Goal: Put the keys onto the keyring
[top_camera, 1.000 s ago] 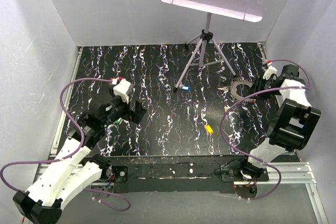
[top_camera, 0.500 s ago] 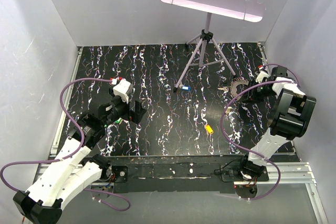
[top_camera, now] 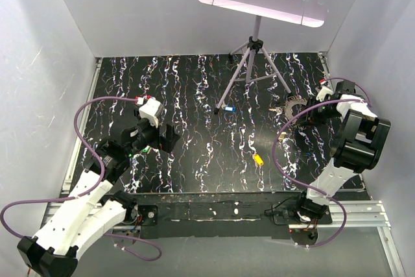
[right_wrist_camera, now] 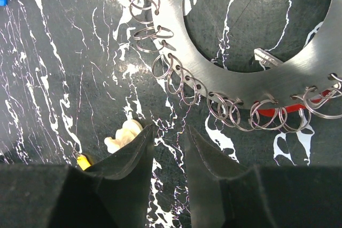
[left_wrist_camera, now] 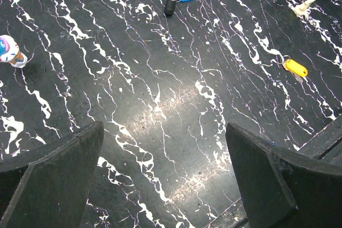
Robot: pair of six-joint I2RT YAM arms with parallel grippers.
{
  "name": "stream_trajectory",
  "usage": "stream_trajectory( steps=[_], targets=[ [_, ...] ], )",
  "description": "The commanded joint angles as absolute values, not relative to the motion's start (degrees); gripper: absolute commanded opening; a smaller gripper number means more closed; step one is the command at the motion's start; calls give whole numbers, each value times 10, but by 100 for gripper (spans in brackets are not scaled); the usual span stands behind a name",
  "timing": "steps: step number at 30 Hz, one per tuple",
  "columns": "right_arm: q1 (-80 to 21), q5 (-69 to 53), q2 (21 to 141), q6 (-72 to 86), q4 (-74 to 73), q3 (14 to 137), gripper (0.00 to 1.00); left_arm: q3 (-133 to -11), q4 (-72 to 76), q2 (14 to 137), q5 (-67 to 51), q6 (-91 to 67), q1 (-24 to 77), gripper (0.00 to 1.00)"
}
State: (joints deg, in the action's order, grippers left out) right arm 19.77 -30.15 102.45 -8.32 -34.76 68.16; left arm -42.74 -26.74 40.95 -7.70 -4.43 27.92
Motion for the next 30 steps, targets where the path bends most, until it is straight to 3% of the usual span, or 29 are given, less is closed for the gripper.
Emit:
stream_trajectory(
  steps=[1, 30],
  targets=[
    [198, -313, 1023, -77, -342, 702, 37, -425, -259, 408, -82, -36, 273, 98],
    [198, -306, 1042, -76, -345, 704, 41, -425, -258, 409, -89, -36, 267, 98]
  ],
)
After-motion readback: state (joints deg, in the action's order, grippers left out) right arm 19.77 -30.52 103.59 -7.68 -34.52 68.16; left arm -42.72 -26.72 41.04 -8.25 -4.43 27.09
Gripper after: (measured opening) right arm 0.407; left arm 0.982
